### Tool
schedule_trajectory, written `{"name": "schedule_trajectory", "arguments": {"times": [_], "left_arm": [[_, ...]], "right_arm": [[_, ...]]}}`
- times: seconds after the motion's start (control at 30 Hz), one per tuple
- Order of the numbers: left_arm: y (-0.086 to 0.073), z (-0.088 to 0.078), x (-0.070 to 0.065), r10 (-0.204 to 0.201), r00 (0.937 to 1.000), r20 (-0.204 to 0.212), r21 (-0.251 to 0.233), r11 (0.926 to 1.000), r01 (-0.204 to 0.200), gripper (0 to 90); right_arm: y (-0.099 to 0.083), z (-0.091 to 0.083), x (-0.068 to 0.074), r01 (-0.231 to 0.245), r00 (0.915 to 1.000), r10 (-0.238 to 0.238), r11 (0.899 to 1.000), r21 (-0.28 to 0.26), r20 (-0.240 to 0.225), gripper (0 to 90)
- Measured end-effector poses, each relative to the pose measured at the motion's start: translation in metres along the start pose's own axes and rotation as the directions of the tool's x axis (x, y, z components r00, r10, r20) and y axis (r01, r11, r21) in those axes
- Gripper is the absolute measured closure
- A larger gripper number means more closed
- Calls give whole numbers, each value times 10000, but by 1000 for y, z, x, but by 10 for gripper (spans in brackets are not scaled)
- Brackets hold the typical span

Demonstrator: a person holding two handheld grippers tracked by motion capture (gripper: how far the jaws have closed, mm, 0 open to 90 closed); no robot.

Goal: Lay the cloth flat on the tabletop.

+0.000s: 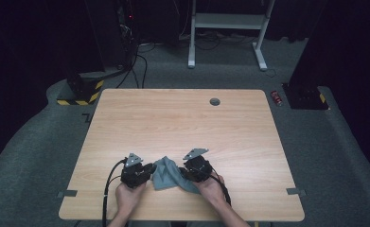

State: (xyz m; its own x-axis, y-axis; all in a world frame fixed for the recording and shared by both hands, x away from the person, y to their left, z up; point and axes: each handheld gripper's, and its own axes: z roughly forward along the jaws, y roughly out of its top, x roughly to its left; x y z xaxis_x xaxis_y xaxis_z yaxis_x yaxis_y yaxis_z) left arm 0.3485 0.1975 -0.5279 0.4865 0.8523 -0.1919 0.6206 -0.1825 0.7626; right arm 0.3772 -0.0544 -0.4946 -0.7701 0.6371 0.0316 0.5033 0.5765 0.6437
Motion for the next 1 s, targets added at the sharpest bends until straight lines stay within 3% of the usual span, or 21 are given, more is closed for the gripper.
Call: {"name": "schedule_trajectory", "arguments": {"times": [0.03,0.07,0.13,0.23,0.4,0.53,0.63,0.73,0.8,0.9,1.0], "left_arm": [[0,0,0,0,10000,0,0,10000,0,743],[0,0,0,-5,10000,5,1,10000,5,743],[0,0,0,-41,10000,23,-1,10000,41,744],[0,0,1,-93,9999,38,7,10000,93,754],[2,-1,5,-81,9999,-64,215,9997,82,874],[4,-2,6,134,9999,-95,460,9989,-129,898],[6,-2,6,174,9996,-214,556,9983,-161,898],[9,-2,8,281,9991,-321,680,9974,-259,899],[11,-3,9,302,9990,-337,668,9974,-279,900],[21,-3,9,434,9983,-380,604,9973,-411,900],[44,-4,8,781,9959,-459,441,9961,-761,900]], "right_arm": [[0,0,0,0,10000,0,10000,0,0,715],[1,8,2,245,9996,-240,9992,322,-147,796],[1,9,4,395,9991,-388,9983,428,-166,879],[3,3,3,477,9989,-476,9988,133,-15,891],[3,-22,2,795,9952,-759,9951,-584,617,892],[1,-33,-1,916,9916,-830,9921,-854,993,891],[-9,-44,-14,787,9836,-613,9921,-979,1697,891],[-22,-47,-31,129,9809,36,9964,-835,1945,891],[-26,-47,-36,-5,9797,165,9968,-796,1999,891],[-32,-49,-47,-348,9753,510,9963,-786,2148,891],[-28,-51,-56,-434,9679,668,9940,-1006,2425,890]]}}
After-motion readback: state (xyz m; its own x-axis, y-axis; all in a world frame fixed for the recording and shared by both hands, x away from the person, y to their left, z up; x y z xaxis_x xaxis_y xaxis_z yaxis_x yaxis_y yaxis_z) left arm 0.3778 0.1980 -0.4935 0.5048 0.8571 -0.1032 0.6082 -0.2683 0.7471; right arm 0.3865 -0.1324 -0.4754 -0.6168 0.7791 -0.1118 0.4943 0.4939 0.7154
